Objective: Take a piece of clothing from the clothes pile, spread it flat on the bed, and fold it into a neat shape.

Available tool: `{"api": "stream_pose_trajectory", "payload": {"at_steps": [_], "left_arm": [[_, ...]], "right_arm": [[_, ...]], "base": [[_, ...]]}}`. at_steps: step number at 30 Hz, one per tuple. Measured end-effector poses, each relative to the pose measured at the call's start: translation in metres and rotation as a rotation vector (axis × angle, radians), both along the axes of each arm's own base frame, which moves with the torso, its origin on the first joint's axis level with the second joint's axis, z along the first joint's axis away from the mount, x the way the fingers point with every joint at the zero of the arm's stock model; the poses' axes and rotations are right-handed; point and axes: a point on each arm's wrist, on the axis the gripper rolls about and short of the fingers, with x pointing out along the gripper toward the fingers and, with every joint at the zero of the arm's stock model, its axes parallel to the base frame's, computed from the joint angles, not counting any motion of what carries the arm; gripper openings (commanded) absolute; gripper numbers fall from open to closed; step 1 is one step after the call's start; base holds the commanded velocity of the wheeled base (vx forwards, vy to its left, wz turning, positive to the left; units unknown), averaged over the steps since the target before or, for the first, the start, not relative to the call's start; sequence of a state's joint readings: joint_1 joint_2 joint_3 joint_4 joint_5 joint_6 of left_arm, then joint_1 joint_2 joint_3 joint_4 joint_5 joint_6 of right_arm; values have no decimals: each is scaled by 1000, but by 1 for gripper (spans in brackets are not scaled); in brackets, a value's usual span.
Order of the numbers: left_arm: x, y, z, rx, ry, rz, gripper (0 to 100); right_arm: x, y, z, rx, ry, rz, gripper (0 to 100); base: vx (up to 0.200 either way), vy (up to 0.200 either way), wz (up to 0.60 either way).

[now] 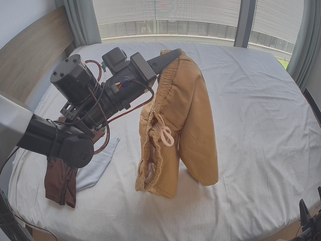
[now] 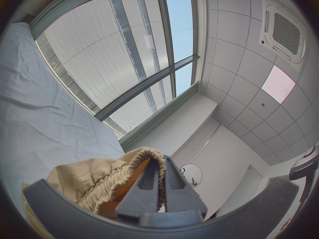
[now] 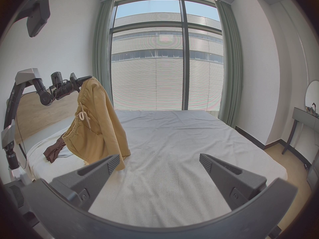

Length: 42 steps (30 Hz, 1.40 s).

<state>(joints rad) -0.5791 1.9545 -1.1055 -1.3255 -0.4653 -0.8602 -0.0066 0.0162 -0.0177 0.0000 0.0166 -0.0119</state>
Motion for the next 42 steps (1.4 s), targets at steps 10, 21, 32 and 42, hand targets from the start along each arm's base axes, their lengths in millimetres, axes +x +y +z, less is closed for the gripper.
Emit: {"api": "stream_pose_trajectory", "payload": {"at_steps": [10, 21, 32, 42], "left_arm": [[0, -1, 5, -10, -16, -4, 0], [4, 5, 15, -26, -45, 16, 0], [2, -1, 46, -44, -62, 10, 0], [-5, -15, 66, -71, -54, 7, 0]], "right_arm": [[-8, 0, 36, 7, -166, 18, 100], [28, 3, 88, 106, -33, 238, 100], [112, 30, 101, 301, 234, 446, 100], [137, 43, 85, 330, 379, 498, 100]], "base": [[0, 0, 0], [0, 0, 0], [0, 0, 0], [0, 0, 0]]}}
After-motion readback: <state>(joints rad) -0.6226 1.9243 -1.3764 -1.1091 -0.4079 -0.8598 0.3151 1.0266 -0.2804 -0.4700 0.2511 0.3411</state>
